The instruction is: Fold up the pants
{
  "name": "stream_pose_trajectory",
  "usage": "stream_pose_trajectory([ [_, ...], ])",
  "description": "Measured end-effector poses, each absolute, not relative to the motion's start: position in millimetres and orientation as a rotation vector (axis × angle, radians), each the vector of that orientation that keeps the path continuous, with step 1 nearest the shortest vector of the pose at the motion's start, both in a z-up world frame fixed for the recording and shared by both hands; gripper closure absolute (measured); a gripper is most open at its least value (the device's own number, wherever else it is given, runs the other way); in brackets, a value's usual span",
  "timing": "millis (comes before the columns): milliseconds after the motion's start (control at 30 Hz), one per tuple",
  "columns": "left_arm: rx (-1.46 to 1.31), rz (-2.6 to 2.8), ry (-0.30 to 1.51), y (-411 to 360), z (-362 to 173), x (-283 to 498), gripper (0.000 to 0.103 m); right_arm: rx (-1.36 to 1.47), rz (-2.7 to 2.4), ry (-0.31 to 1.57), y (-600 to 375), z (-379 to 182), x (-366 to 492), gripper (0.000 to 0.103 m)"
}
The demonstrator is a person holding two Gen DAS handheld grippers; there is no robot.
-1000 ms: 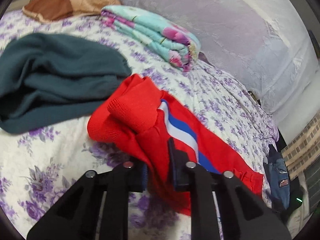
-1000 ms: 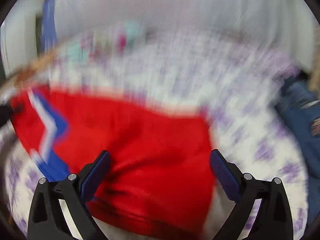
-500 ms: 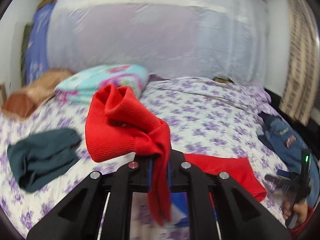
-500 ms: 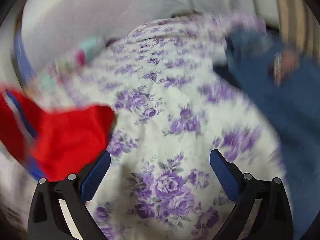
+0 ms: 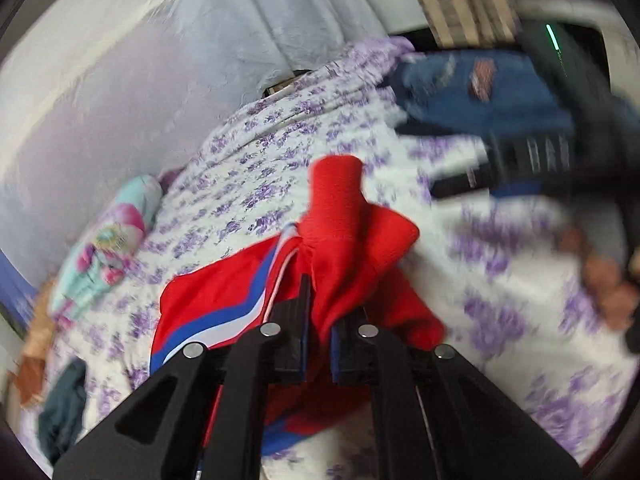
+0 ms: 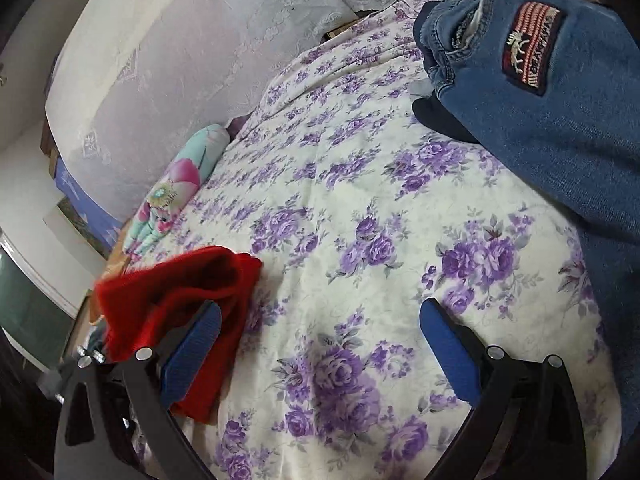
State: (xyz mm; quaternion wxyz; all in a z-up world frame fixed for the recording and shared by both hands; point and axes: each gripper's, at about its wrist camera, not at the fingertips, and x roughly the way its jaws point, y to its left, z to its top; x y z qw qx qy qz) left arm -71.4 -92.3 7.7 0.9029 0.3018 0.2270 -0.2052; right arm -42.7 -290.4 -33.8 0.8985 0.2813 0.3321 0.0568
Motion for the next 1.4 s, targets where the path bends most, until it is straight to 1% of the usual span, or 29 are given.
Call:
stream_pose_trajectory([
  [100, 0.631, -0.413, 0.469, -89, 3, -75, 0.096, 0.574, 0.115, 0.691, -288, -34, -42, 0.003],
  [267, 0.554, -0.403, 0.447, -78, 16, -73, 0.096, 0.601, 0.224, 0.699, -284, -31, -41, 0.003],
  [400, 0.485, -0.349, 0.401, -59, 42, -66, 0.096, 0.691, 0.408, 0.717, -279, -28, -37, 0.003],
  [533, 0.419, -0.228, 0.361, -28, 77, -44, 0.096, 0.682, 0.337, 0.733, -280, -35, -32, 0.003],
  [633, 0.472, -0.176, 0.305, -35, 84, -45, 0.096, 0.712, 0.346, 0.698, -284, -33, -35, 0.003],
  [700, 0.564, -0.207, 0.322, -62, 64, -53, 0.095, 0.71, 0.363, 0.709, -282, -34, -34, 0.003],
  [767, 0.691, -0.253, 0.372, -91, 24, -58, 0.094, 0.71, 0.371, 0.703, -283, -34, -37, 0.003],
  [867, 0.833, -0.319, 0.457, -113, -29, -67, 0.093, 0.754, 0.387, 0.677, -293, -36, -43, 0.003],
  [933, 0.916, -0.274, 0.407, -119, -37, -76, 0.092, 0.778, 0.399, 0.661, -298, -37, -46, 0.003],
  [1000, 0.888, -0.301, 0.44, -115, -29, -74, 0.088, 0.755, 0.389, 0.666, -295, -36, -46, 0.003],
  [1033, 0.851, -0.318, 0.458, -110, -24, -73, 0.081, 0.74, 0.384, 0.669, -293, -36, -46, 0.003],
  [1067, 0.796, -0.334, 0.474, -102, -16, -71, 0.068, 0.72, 0.379, 0.669, -290, -35, -47, 0.003],
  [1100, 0.739, -0.349, 0.484, -93, -8, -71, 0.06, 0.711, 0.374, 0.67, -289, -34, -47, 0.003],
  [1167, 0.578, -0.41, 0.497, -67, 14, -74, 0.032, 0.7, 0.361, 0.671, -287, -34, -45, 0.003],
  [1233, 0.447, -0.411, 0.484, -42, 34, -73, 0.027, 0.687, 0.349, 0.672, -285, -33, -45, 0.003],
  [1333, 0.263, -0.352, 0.475, -7, 67, -51, 0.026, 0.662, 0.33, 0.682, -280, -33, -41, 0.003],
  [1400, 0.176, -0.331, 0.503, 8, 73, -34, 0.026, 0.649, 0.319, 0.685, -279, -33, -41, 0.003],
])
